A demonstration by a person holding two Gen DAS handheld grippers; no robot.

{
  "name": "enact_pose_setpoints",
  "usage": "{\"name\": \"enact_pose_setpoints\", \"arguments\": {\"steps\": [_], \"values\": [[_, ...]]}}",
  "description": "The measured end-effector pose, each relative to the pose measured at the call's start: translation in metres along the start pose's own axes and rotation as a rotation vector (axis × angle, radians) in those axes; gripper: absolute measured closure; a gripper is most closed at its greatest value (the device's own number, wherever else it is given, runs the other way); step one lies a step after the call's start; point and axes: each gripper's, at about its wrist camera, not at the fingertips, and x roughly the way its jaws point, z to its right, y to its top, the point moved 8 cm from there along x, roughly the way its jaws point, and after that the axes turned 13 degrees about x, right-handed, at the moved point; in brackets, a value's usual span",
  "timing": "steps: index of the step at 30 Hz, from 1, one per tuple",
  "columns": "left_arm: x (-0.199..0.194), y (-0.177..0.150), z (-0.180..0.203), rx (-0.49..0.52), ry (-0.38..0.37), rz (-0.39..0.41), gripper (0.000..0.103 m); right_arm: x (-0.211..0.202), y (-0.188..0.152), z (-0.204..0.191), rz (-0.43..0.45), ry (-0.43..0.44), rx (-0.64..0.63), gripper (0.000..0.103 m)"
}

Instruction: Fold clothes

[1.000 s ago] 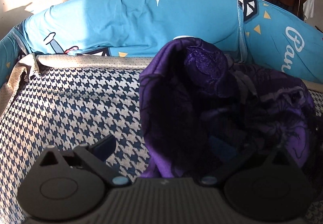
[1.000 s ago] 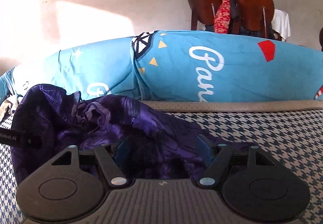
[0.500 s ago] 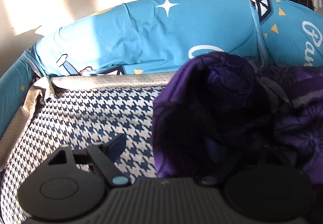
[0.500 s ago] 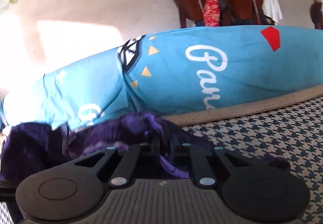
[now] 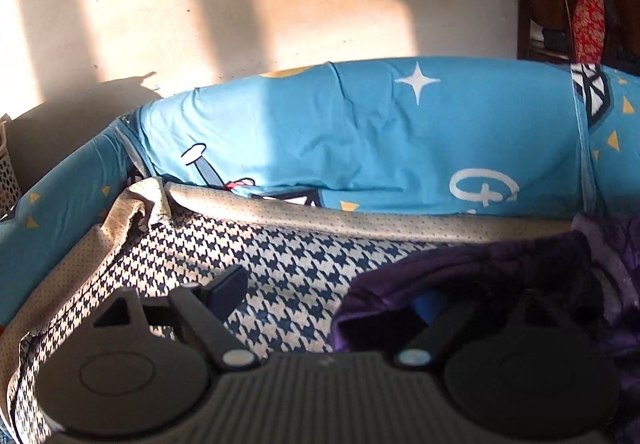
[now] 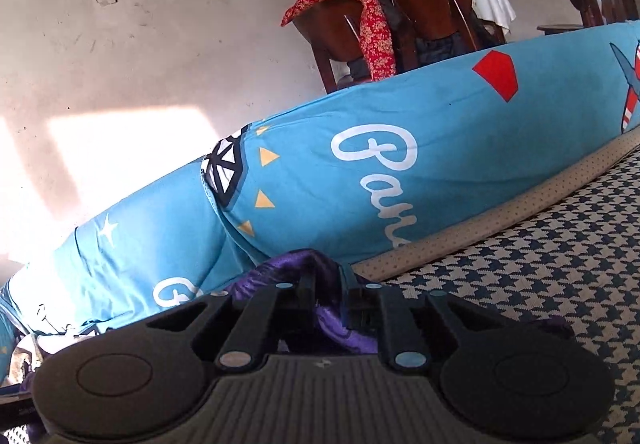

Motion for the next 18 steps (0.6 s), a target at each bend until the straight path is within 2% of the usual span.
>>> {"name": "enact_pose_setpoints", "arguments": {"steps": [1, 4, 5, 7, 12, 14, 18], "values": [[-0.001, 0.002, -0.001, 0.006, 0.009, 0.007, 0.011, -0.001, 0.0, -0.001, -0.009, 0.0, -0.002, 0.082], [-0.005, 0.008, -0.002, 0.024, 0.037, 0.028, 0.0, -0.013, -0.002, -0.002, -0.003, -0.025, -0.032, 0.059], [-0.006, 0.01, -0.003, 0.031, 0.046, 0.035, 0.0, -0.018, -0.006, -0.001, -0.018, -0.02, -0.037, 0.056], [-0.005, 0.009, 0.0, 0.017, -0.005, 0.007, 0.0, -0.028, -0.016, -0.001, -0.048, -0.009, -0.049, 0.056], [-0.024, 0.008, 0.005, -0.033, -0.109, 0.037, 0.0, -0.054, -0.039, 0.0, -0.122, 0.018, -0.077, 0.055], [-0.031, 0.007, 0.008, -0.034, -0.15, 0.04, 0.0, -0.065, -0.049, 0.0, -0.152, 0.028, -0.089, 0.052], [-0.039, -0.01, 0.019, -0.05, -0.25, 0.003, 0.0, -0.077, -0.077, -0.003, -0.222, 0.043, -0.107, 0.05]]}}
